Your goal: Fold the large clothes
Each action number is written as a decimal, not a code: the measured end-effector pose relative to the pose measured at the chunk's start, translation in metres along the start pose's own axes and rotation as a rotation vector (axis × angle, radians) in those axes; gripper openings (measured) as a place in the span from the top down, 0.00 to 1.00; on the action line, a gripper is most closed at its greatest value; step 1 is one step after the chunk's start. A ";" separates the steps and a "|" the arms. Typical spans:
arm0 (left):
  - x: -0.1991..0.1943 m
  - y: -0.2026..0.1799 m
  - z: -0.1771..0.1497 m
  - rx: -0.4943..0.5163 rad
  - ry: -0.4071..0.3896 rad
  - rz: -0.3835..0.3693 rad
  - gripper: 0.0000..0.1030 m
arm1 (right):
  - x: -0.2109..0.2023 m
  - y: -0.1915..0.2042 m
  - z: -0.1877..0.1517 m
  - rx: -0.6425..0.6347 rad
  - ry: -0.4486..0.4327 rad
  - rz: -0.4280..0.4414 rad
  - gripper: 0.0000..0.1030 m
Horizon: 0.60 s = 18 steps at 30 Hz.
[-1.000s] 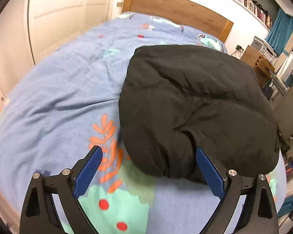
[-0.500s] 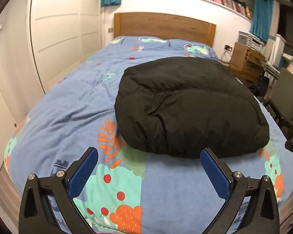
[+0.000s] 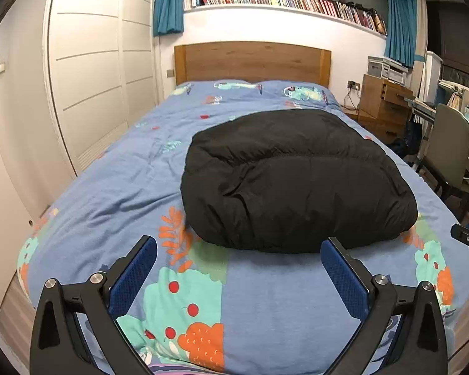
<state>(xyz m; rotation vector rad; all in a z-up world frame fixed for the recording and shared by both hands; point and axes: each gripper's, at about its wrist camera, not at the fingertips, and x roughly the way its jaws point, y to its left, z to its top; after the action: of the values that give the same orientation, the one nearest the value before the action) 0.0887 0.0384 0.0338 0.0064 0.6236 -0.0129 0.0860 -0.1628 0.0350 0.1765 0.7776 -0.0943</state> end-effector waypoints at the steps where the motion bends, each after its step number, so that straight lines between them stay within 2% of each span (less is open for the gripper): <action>1: -0.003 -0.001 0.000 0.001 -0.009 0.021 0.01 | -0.003 -0.001 -0.001 0.000 -0.005 -0.005 0.20; 4: -0.009 -0.006 -0.003 0.016 -0.023 0.052 0.01 | -0.010 -0.003 -0.004 -0.006 -0.019 -0.023 0.20; 18: -0.015 -0.017 -0.006 0.007 -0.017 0.045 0.01 | -0.028 -0.012 -0.011 -0.013 -0.055 -0.053 0.20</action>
<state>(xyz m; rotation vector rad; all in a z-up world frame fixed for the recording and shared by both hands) 0.0729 0.0215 0.0370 0.0270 0.6059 0.0280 0.0569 -0.1717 0.0453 0.1404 0.7285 -0.1437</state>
